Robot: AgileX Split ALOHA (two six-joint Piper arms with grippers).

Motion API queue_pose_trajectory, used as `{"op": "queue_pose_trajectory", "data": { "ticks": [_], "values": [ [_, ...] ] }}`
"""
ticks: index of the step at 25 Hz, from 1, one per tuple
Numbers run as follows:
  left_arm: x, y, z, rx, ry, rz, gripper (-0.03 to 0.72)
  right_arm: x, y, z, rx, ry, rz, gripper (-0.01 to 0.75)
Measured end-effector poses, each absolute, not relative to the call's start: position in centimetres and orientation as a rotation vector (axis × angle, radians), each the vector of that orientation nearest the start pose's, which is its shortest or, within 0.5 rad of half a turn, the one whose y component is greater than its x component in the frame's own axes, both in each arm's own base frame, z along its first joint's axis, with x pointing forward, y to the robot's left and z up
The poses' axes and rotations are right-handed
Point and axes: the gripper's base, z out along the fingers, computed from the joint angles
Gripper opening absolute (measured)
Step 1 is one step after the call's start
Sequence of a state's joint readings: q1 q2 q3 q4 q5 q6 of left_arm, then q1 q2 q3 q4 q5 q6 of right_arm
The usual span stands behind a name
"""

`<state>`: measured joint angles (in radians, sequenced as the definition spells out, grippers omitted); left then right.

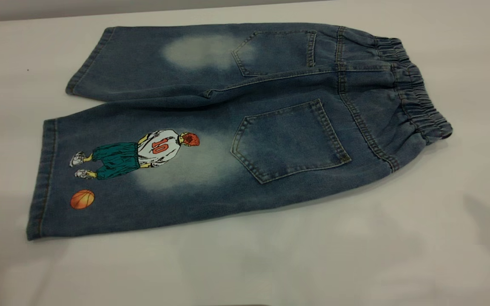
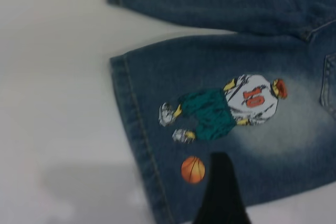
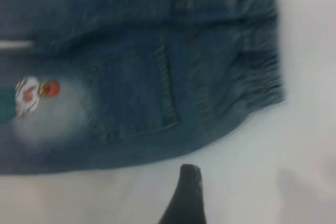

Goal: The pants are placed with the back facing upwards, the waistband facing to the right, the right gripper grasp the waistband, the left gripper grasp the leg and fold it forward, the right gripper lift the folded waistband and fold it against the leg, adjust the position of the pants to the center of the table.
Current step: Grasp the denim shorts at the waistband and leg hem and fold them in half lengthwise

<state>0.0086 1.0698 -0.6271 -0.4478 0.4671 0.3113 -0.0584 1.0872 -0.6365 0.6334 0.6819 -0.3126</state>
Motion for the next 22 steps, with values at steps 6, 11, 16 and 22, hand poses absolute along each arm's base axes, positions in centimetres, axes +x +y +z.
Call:
{"op": "queue_pose_trajectory", "data": {
  "ticks": [6,11,16,22],
  "values": [
    [23.1,-1.6,23.5,-0.040,2.378,-0.277,0.526,23.5,2.9,20.9,0.210,2.567,0.708,0.594],
    [24.0,-1.7,22.2,-0.025,2.405,-0.289,0.526,25.9,3.2,16.8,0.304,2.609,0.811,0.594],
    [24.5,-1.8,21.5,0.002,2.409,-0.298,0.526,27.6,3.0,12.4,0.420,2.659,0.808,0.594],
    [24.6,-1.9,21.6,0.015,2.395,-0.308,0.526,29.3,2.9,8.8,0.478,2.672,0.819,0.594]
  ]
}}
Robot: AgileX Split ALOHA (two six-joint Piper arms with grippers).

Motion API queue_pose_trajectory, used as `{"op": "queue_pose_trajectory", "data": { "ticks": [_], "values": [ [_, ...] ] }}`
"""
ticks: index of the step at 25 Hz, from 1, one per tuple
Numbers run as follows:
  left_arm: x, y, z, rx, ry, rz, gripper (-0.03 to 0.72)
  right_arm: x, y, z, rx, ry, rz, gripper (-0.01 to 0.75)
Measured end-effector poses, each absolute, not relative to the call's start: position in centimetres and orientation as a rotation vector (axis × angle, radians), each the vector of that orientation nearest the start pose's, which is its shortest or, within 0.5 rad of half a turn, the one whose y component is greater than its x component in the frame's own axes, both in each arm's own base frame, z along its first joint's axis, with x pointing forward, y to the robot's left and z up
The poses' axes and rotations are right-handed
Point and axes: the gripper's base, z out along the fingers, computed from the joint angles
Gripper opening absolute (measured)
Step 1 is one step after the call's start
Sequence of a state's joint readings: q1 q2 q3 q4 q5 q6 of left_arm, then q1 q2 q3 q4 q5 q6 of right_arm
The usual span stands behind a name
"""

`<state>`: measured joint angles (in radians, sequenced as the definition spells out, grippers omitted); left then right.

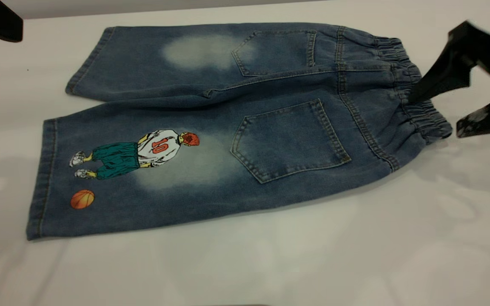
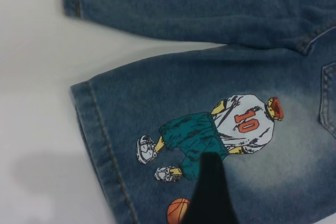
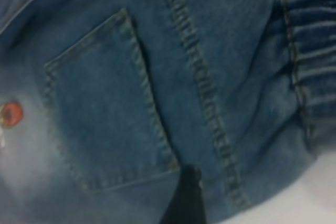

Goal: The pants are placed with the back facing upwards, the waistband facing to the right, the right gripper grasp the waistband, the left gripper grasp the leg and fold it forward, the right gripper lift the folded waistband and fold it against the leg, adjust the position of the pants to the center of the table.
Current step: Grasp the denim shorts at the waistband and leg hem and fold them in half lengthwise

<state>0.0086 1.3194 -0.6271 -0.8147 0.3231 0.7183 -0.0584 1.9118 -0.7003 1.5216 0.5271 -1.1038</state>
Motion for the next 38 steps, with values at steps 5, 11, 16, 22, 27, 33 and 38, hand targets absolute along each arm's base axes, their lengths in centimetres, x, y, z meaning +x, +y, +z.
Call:
{"op": "queue_pose_trajectory", "data": {
  "ticks": [5,11,16,22,27,33,38],
  "values": [
    [24.6,-1.9,21.6,0.017,2.393,-0.308,0.526,30.0,1.7,6.3,0.558,2.680,0.830,0.594],
    [24.6,-1.9,21.6,0.015,2.392,-0.307,0.526,30.1,-0.5,5.0,0.637,2.630,0.879,0.594],
    [24.6,-1.9,21.6,0.015,2.392,-0.307,0.526,30.3,-0.5,4.8,0.634,2.586,0.930,0.594],
    [24.6,-1.9,21.6,0.015,2.392,-0.307,0.526,30.3,-0.2,3.6,0.654,2.570,0.993,0.591],
    [24.6,-1.9,21.6,0.016,2.393,-0.308,0.526,30.3,0.0,3.2,0.650,2.549,1.033,0.540],
    [24.5,-2.0,21.6,0.021,2.401,-0.319,0.526,30.3,-0.1,3.0,0.645,2.555,1.024,0.235],
    [24.2,-2.3,21.4,0.042,2.433,-0.361,0.526,30.2,0.0,2.9,0.610,2.553,1.030,0.035]
  ]
}}
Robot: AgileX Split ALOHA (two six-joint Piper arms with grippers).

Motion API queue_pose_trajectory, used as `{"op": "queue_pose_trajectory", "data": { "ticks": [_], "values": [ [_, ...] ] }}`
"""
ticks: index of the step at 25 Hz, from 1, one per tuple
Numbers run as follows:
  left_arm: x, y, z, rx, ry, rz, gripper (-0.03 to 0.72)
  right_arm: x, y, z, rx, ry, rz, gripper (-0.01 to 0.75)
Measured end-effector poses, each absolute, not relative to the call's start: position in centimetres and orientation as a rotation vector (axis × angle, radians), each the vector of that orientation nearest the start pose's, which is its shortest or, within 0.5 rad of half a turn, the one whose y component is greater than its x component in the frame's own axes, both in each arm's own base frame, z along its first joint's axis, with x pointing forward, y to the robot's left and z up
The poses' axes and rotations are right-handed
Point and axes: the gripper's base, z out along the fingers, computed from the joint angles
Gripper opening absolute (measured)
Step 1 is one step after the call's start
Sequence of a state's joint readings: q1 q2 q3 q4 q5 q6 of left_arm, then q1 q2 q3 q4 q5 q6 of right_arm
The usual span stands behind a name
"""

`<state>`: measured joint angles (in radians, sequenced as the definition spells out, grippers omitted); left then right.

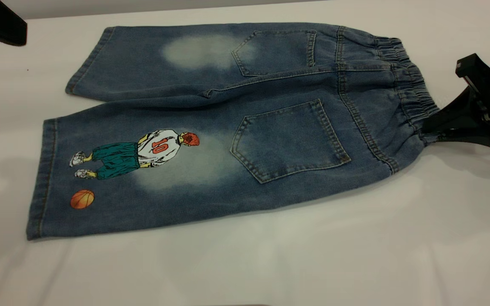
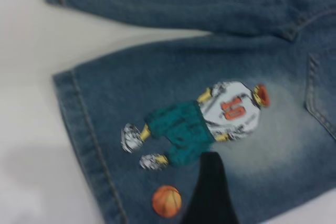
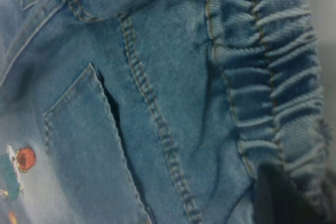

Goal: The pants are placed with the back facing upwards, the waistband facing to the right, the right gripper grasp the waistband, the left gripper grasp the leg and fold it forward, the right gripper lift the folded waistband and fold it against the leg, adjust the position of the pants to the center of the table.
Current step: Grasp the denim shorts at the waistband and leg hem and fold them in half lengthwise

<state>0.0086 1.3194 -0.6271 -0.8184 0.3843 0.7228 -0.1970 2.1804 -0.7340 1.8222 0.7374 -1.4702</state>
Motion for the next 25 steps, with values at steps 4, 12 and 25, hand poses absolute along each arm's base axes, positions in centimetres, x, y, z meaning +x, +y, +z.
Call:
{"op": "queue_pose_trajectory", "data": {
  "ticks": [4,12,25],
  "values": [
    [23.9,-2.7,20.7,0.069,2.519,-0.427,0.526,30.3,0.1,3.1,0.596,2.542,1.052,0.032],
    [23.8,-1.4,15.2,-0.094,2.899,-0.268,0.526,30.3,0.2,3.1,0.578,2.539,1.058,0.032],
    [25.2,-2.5,6.8,-0.050,3.065,-0.191,0.526,30.2,0.2,3.1,0.552,2.544,1.055,0.034]
  ]
}}
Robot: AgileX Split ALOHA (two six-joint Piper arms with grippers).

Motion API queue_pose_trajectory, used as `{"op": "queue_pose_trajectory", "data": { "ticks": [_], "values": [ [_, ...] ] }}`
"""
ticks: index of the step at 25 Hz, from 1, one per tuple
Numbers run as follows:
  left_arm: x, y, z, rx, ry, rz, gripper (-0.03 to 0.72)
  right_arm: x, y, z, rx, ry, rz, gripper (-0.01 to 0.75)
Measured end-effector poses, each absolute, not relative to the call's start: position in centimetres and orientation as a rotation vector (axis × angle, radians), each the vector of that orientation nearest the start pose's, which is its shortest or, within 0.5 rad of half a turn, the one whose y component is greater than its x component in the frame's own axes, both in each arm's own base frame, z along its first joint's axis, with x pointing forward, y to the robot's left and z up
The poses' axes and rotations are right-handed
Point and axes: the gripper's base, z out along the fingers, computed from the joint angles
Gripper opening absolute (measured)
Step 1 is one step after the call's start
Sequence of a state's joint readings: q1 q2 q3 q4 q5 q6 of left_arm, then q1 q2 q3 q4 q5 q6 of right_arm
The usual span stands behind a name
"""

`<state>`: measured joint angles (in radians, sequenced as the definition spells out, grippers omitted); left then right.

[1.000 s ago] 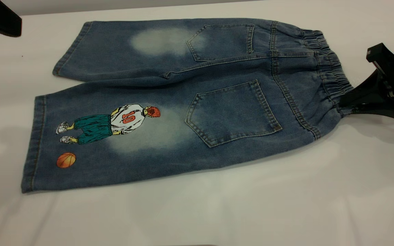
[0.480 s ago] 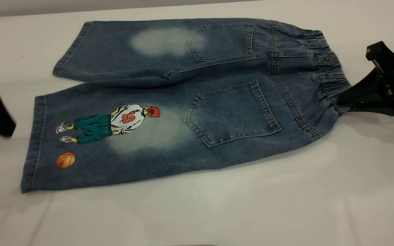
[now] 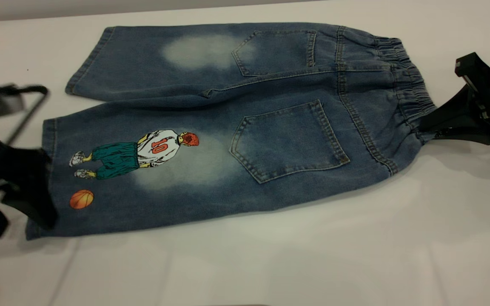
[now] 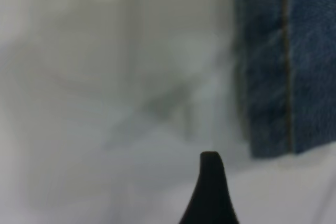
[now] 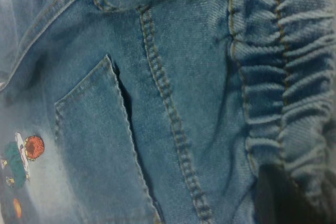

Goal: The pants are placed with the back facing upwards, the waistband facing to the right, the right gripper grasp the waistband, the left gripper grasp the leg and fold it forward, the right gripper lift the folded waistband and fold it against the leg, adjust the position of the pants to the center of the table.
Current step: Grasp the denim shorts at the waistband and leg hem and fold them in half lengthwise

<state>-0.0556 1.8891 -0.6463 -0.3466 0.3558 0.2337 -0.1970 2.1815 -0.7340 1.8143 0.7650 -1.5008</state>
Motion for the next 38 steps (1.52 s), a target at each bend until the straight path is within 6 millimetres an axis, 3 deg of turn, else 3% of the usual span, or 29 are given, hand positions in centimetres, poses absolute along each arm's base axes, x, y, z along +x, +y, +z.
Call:
{"op": "queue_pose_trajectory", "data": {
  "ticks": [4,11,14,20,23,26,30,38],
  "values": [
    [25.2,-4.0,5.3,0.039,3.090,-0.182,0.526,30.2,0.2,3.1,0.549,2.545,1.055,0.034],
    [25.3,-4.6,5.1,0.073,3.088,-0.181,0.483,30.2,0.2,3.1,0.538,2.548,1.057,0.036],
    [25.4,-4.6,5.1,0.072,3.083,-0.179,0.386,30.2,0.2,3.1,0.537,2.548,1.057,0.036],
    [25.9,-4.7,5.1,0.085,3.088,-0.186,0.065,30.1,0.3,3.1,0.528,2.552,1.059,0.036],
    [26.8,-5.1,5.8,0.139,3.120,-0.219,0.024,30.1,0.3,3.1,0.508,2.553,1.062,0.036],
    [28.1,-5.5,7.7,0.204,3.104,-0.259,0.024,30.1,0.4,3.5,0.451,2.560,1.057,0.036],
    [29.3,-5.9,12.4,0.266,2.997,-0.299,0.023,30.3,0.4,5.6,0.366,2.544,1.047,0.036],
    [26.9,-5.8,21.3,0.316,2.786,-0.332,0.023,29.1,0.7,12.9,0.198,2.535,1.005,0.036]
  ]
}}
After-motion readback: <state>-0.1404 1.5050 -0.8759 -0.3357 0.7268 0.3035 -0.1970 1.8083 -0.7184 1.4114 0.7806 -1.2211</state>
